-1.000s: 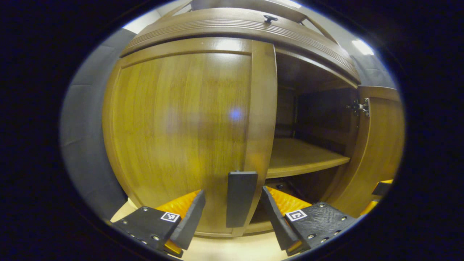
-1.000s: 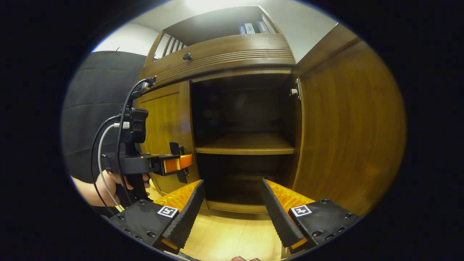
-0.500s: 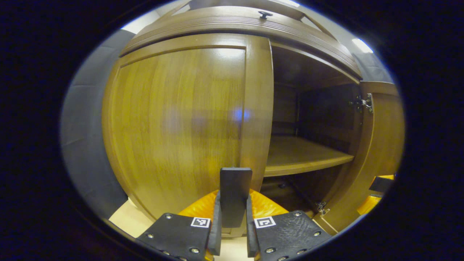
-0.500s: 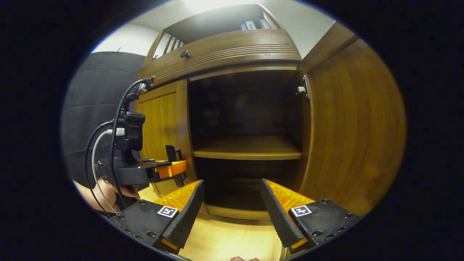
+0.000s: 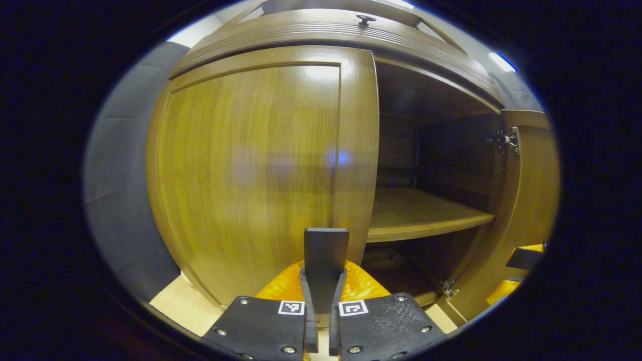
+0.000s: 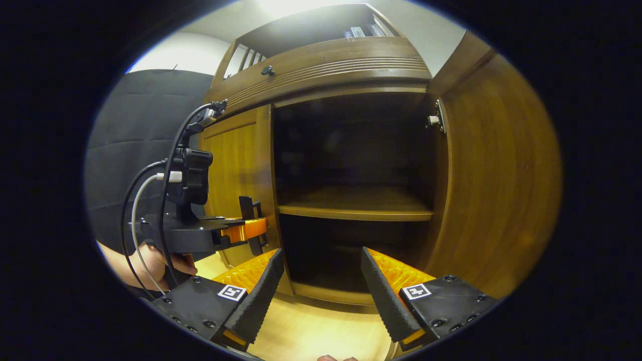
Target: Open the right door of the double-door shoe cabinet with the right hand, and open the left door with the left hand.
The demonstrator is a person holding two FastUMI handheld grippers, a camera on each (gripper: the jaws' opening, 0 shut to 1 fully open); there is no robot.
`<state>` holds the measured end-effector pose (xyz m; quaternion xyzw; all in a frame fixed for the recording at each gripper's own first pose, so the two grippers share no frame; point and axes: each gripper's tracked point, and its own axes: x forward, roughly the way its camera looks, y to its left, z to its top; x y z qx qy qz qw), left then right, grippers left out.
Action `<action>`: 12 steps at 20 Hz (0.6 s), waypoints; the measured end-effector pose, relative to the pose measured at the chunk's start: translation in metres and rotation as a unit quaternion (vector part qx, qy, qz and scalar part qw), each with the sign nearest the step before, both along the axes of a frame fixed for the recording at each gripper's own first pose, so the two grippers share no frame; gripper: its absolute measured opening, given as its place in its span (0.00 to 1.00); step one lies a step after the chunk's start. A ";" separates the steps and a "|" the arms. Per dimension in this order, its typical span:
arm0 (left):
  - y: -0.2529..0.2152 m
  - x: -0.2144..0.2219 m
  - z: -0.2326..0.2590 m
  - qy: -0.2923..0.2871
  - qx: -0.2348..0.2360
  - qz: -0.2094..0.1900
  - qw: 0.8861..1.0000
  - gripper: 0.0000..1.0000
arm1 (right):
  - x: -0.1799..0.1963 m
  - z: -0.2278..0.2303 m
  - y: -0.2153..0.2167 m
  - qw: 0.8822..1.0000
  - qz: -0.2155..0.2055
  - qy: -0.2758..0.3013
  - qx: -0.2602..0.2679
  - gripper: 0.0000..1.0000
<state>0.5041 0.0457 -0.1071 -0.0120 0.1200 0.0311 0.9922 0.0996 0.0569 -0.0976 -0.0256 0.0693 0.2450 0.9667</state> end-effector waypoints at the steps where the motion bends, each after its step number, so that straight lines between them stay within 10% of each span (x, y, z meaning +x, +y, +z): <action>1: 0.000 -0.001 0.000 -0.001 0.000 0.000 1.000 0.10 | 0.001 0.000 -0.001 1.000 0.000 -0.002 -0.004 0.92; 12: 0.001 -0.028 0.023 -0.006 -0.011 -0.053 0.998 0.11 | -0.032 -0.008 -0.002 0.997 -0.075 0.034 0.000 0.97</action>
